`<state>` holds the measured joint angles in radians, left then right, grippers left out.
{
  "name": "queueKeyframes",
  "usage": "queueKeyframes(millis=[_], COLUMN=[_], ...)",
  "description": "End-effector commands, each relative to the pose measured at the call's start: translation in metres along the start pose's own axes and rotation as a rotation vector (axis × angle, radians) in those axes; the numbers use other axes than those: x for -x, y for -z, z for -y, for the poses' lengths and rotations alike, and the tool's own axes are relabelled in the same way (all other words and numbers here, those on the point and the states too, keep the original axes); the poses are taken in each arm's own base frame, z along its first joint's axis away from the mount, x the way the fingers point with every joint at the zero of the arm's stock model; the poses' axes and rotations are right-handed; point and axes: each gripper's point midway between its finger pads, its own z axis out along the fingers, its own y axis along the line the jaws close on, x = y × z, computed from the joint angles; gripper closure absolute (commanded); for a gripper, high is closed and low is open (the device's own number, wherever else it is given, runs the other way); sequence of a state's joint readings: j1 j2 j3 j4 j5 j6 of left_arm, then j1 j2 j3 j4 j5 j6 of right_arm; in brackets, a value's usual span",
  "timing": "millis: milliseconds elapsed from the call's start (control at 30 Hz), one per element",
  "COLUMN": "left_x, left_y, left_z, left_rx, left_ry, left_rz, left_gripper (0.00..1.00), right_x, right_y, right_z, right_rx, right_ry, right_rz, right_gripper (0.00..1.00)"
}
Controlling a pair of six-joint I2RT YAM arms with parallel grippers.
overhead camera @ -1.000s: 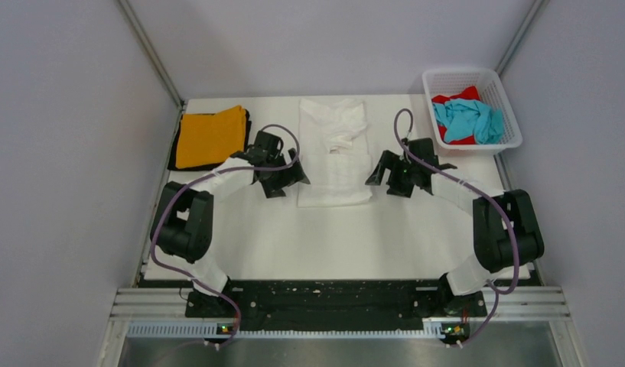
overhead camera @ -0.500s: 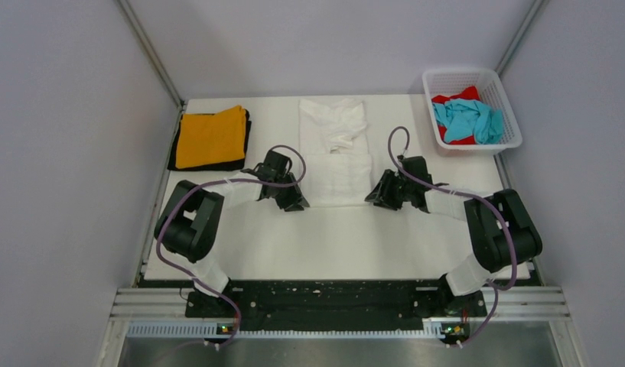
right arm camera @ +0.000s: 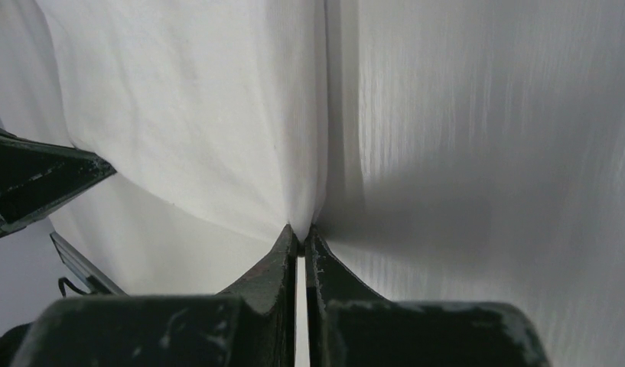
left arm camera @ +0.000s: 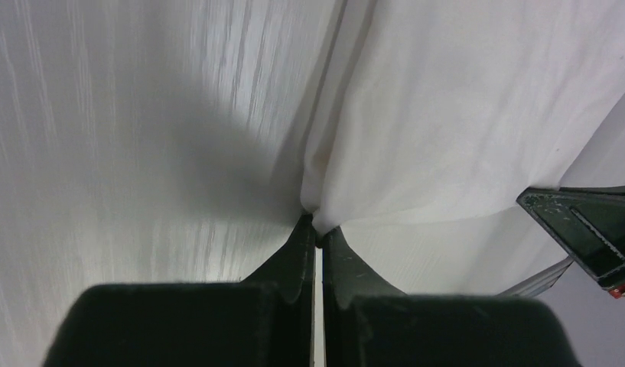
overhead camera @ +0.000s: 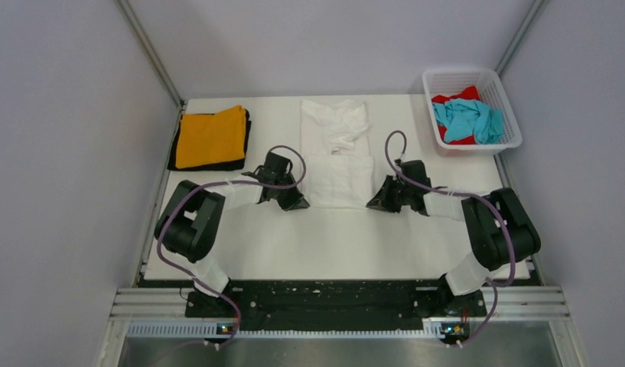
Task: Fold and stack the t-shirts
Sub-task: Grab one side of the 2/3 rectangular tshirt with both arms, then fold the long partially folded tshirt into a neat square
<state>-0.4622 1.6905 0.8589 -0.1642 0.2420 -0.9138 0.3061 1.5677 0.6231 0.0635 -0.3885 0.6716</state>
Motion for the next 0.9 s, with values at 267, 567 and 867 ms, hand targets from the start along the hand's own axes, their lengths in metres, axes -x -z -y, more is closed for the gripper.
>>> queueKeyframes(millis=[267, 567, 867], left_x=[-0.094, -0.022, 0.106], left_y=[0.064, 0.104, 0.106], left_z=[-0.013, 0.058, 0.123], left_rx=[0.039, -0.066, -0.104], left_ry=[-0.102, -0.258, -0.284], left_rz=[-0.059, 0.193, 0.379], left_gripper=[1.00, 1.00, 1.00], right_x=[-0.095, 0.006, 0.140], right_y=[0.091, 0.111, 0.100], right_z=[-0.015, -0.064, -0.114], right_rx=[0.056, 0.114, 0.188], right_ry=[0.069, 0.133, 0.174], right_rz=[-0.274, 0.030, 0.219], right_gripper=[1.00, 1.00, 1.00])
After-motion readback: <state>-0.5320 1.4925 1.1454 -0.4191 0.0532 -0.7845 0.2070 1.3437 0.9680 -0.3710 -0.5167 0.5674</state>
